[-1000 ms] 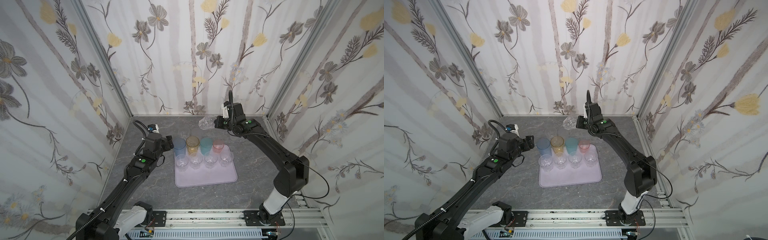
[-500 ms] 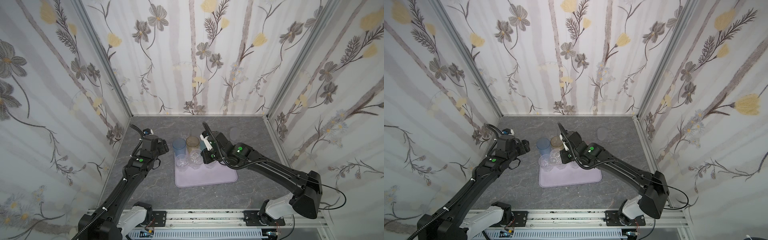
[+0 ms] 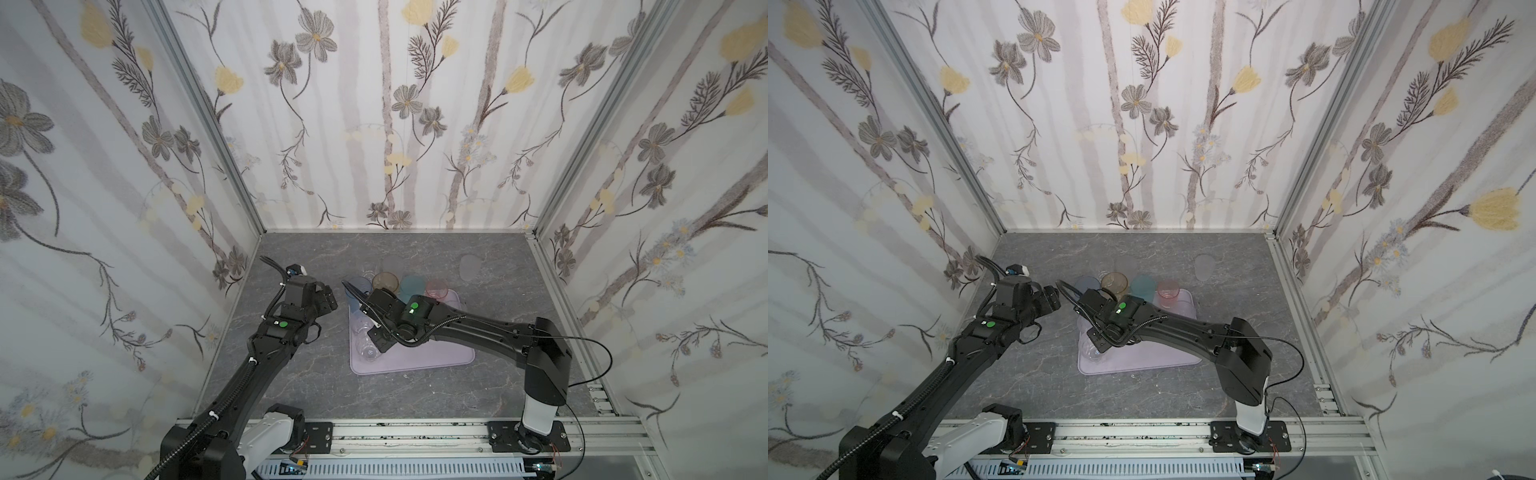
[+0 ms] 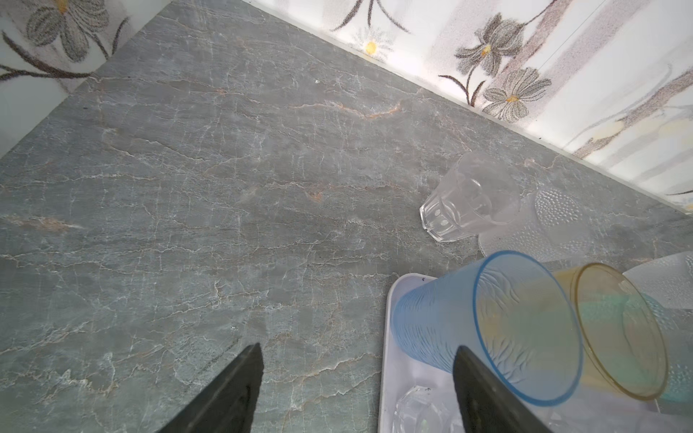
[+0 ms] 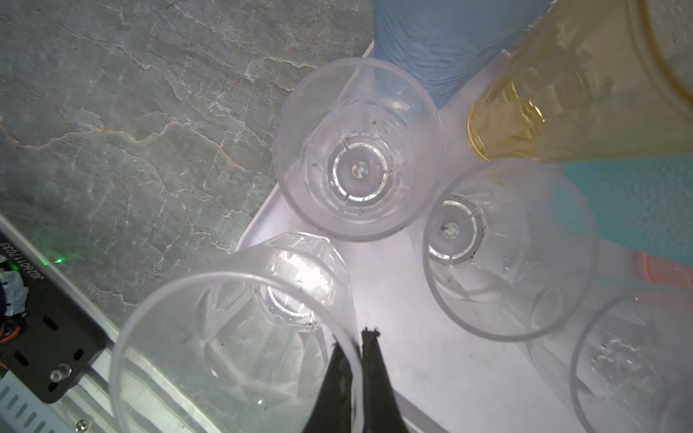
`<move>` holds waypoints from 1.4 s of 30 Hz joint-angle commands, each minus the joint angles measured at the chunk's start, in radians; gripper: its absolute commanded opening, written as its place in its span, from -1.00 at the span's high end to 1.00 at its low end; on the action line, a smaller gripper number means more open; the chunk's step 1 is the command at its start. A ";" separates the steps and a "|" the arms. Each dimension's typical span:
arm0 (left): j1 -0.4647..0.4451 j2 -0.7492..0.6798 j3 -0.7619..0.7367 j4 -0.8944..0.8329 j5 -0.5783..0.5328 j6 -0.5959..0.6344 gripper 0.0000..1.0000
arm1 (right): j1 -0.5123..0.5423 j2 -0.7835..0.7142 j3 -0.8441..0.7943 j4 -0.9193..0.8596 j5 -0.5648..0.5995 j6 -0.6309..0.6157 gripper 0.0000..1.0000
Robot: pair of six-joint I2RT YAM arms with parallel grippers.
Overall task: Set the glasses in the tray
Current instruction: 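Lower the clear glass onto the tray's nearer edge and open the right gripper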
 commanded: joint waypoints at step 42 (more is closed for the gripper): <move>0.005 0.013 0.031 0.060 -0.009 0.014 -0.65 | -0.064 0.030 0.128 0.013 -0.100 0.009 0.42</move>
